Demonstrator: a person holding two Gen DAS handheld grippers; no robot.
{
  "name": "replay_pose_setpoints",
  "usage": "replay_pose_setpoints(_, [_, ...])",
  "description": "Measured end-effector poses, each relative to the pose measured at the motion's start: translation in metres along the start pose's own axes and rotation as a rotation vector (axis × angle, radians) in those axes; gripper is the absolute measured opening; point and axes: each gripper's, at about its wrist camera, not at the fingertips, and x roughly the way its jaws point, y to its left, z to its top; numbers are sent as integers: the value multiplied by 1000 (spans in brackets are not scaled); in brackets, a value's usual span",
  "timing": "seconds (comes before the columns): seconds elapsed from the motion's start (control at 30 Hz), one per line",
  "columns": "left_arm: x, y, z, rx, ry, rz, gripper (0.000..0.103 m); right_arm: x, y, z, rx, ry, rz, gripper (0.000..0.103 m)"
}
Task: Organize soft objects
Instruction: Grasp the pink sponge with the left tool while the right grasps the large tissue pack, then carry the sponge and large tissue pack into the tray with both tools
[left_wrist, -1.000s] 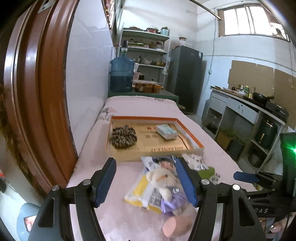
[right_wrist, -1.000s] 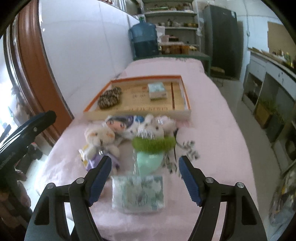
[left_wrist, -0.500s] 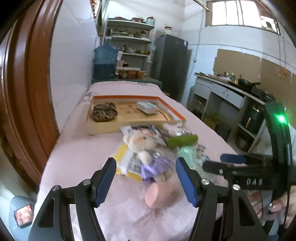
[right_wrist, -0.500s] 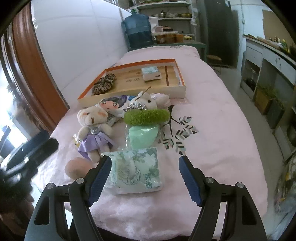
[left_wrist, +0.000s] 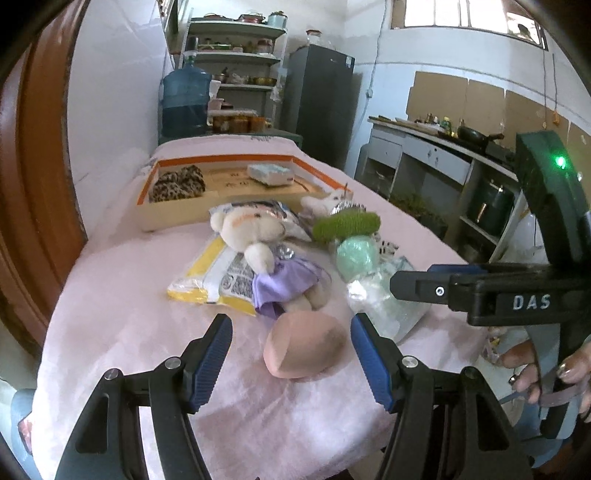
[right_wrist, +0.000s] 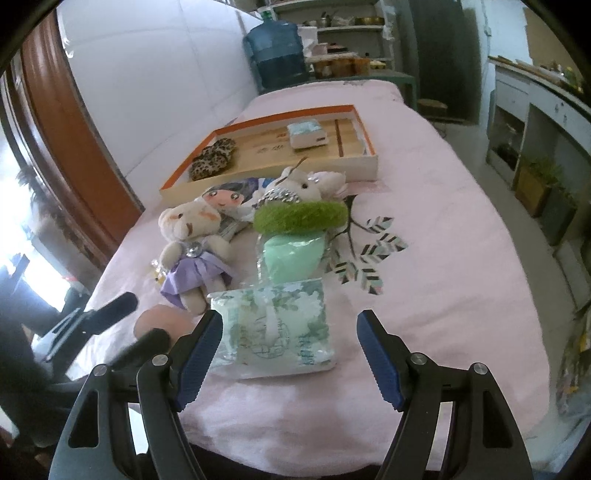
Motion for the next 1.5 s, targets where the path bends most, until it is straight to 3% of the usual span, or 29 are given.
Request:
replay_pose_setpoints(0.2, [13,1,-6,10,30,-4,64,17,10,-4,-41,63,10,77])
replay_pose_setpoints(0.33, [19,-1,-8,12,48,-40,47,21,15,-5,-64,69,-6,79])
replay_pose_setpoints(0.53, [18,-6,-9,22,35,-70,44,23,25,-5,-129,66,-47,79])
replay_pose_setpoints(0.63, [18,-3,-10,-4,31,-90,43,23,21,-5,-111,64,-31,70])
replay_pose_setpoints(0.9, [15,-2,-8,-11,14,-99,43,16,8,-5,-51,49,20,63])
replay_pose_setpoints(1.5, [-13,1,28,-13,-72,-94,43,-16,14,21,-65,-37,48,62])
